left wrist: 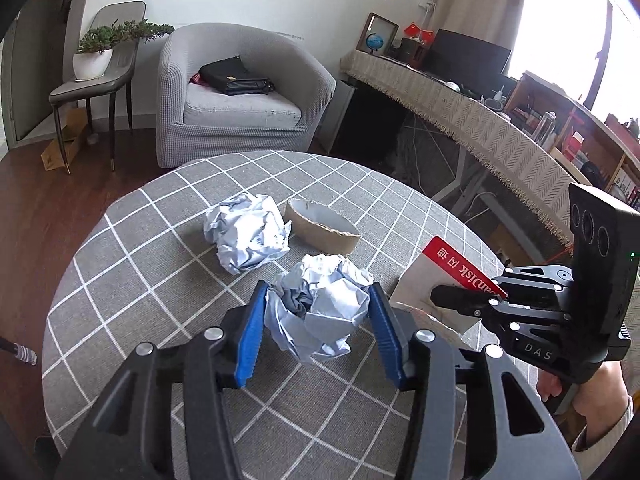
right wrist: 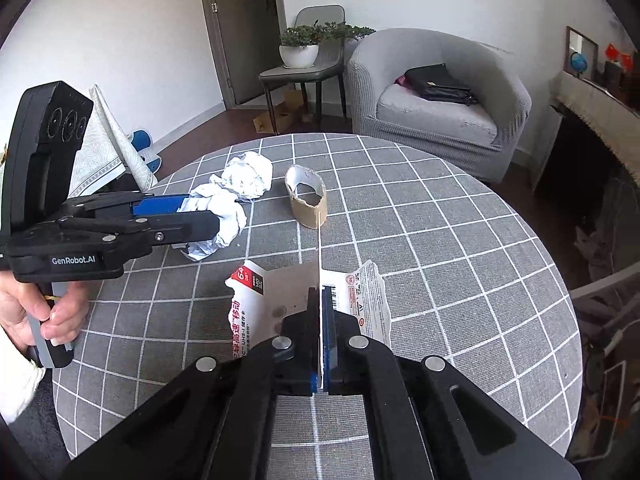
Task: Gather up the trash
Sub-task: 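Grasp a crumpled paper ball with the left gripper while the right grasps the SanDisk package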
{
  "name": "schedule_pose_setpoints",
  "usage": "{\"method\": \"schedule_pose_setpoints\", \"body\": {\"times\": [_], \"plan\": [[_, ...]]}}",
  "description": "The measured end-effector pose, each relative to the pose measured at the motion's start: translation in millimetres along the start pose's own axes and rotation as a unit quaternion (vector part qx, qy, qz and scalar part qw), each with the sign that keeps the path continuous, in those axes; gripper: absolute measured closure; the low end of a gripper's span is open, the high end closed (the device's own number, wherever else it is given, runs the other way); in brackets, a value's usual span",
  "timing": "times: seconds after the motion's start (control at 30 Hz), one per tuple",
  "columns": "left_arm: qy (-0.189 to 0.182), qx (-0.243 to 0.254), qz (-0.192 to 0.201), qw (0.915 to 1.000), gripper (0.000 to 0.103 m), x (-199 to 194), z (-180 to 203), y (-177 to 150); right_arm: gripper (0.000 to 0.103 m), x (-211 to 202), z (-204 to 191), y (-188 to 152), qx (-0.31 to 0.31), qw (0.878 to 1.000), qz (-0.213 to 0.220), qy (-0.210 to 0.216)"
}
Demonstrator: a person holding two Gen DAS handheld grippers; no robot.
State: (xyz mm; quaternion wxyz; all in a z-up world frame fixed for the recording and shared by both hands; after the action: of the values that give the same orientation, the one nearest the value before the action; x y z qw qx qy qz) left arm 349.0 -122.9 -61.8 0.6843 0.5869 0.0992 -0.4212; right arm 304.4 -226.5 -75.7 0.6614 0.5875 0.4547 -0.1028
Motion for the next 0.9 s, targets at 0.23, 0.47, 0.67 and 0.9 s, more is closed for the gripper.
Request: {"method": "schedule_pose_setpoints", "body": {"times": [0.23,0.47,0.67,0.9], "plan": [[0.013,0.006,0.014,0.9998,0.050,-34,-6,-14,0.102,-7,-23,-4,0.031,0.999,0.012,0.018],[0.032,0.020,0.016,0.9992,0.050,-66,-14,-38,0.102,-12,-52,-9,0.053,0.998,0.023,0.034],[0.040,0.014,0.015,0.9990,0.050,-96,-28,-61,0.102,-21,-85,-13,0.072,0.995,0.046,0.054],[0.057,0.018,0.017,0.9981,0.050,-138,-42,-89,0.102,-28,-129,-22,0.061,0.995,0.058,0.061]]}}
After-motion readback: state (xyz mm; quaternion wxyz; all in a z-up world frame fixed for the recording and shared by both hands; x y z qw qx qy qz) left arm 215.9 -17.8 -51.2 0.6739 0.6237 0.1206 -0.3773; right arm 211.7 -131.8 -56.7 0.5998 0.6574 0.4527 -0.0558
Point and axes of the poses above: each gripper's, at about its wrist camera, not at the fingertips, and x roughly the way its jaws point, z to its right, y to its top, the point moved 6 cm from there along x, roughly the way its jaws point, and after that the axes turned 1 degree about x, right-handed, at the moved point
